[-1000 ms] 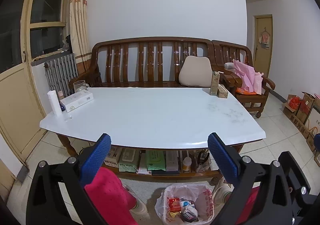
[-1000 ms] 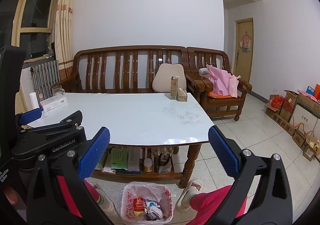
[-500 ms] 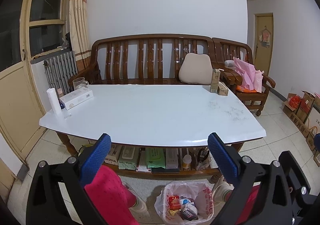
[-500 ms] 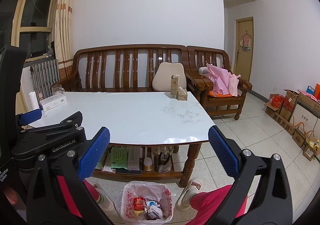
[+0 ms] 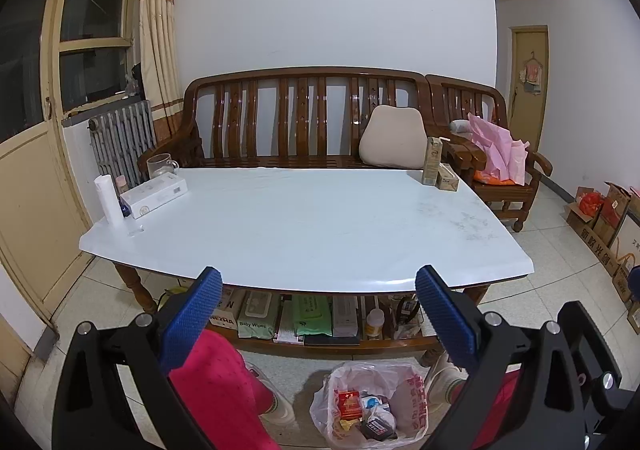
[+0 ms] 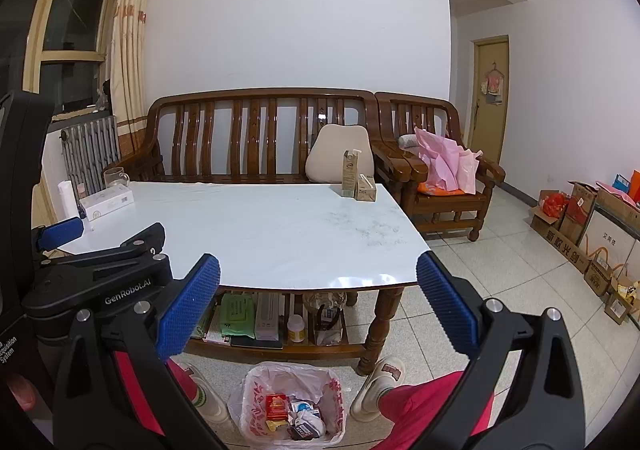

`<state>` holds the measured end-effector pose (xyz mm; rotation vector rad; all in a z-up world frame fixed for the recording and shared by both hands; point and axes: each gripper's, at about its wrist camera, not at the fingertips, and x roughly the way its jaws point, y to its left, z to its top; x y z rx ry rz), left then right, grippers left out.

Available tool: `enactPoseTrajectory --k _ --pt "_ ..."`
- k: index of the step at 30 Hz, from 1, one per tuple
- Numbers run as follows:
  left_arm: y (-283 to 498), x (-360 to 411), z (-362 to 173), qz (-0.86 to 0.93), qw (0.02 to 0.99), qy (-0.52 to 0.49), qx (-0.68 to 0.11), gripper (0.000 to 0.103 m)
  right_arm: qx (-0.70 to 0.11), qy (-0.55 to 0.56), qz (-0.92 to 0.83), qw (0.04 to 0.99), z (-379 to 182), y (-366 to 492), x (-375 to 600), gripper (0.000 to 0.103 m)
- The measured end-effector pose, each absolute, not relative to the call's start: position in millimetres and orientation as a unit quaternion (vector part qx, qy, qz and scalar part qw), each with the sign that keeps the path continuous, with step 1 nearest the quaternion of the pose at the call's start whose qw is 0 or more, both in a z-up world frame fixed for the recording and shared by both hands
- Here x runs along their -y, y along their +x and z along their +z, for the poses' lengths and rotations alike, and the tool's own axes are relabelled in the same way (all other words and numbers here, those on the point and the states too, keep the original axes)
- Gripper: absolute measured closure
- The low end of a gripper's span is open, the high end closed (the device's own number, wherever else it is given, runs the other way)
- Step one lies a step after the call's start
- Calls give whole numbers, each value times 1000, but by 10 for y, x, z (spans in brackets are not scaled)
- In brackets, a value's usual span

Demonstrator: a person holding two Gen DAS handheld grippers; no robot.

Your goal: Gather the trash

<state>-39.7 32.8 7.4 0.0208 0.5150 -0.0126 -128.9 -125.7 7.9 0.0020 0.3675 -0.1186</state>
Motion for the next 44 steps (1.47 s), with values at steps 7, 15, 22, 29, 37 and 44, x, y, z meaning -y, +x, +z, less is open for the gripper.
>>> enactPoseTrajectory --k 7,15,22,29,37,44 --pt "-396 -330 76 -6 967 10 -254 8 -182 -1 -58 982 72 -1276 1256 7" --pt "-395 -327 78 -6 967 10 -255 8 -183 -1 -59 981 76 -1275 1253 7" --pt "-390 -348 68 -5 966 9 -258 8 -184 -2 -58 981 79 -1262 1251 7" --pt "-347 -356 44 -6 965 16 -261 8 -185 -3 -57 981 80 -1256 1275 7" --pt "-336 -367 62 -6 965 18 -263 8 -186 -1 -52 981 89 -1221 1312 7" --pt "-337 -365 67 -1 965 20 -262 8 -187 -1 -51 981 98 -1222 1337 7"
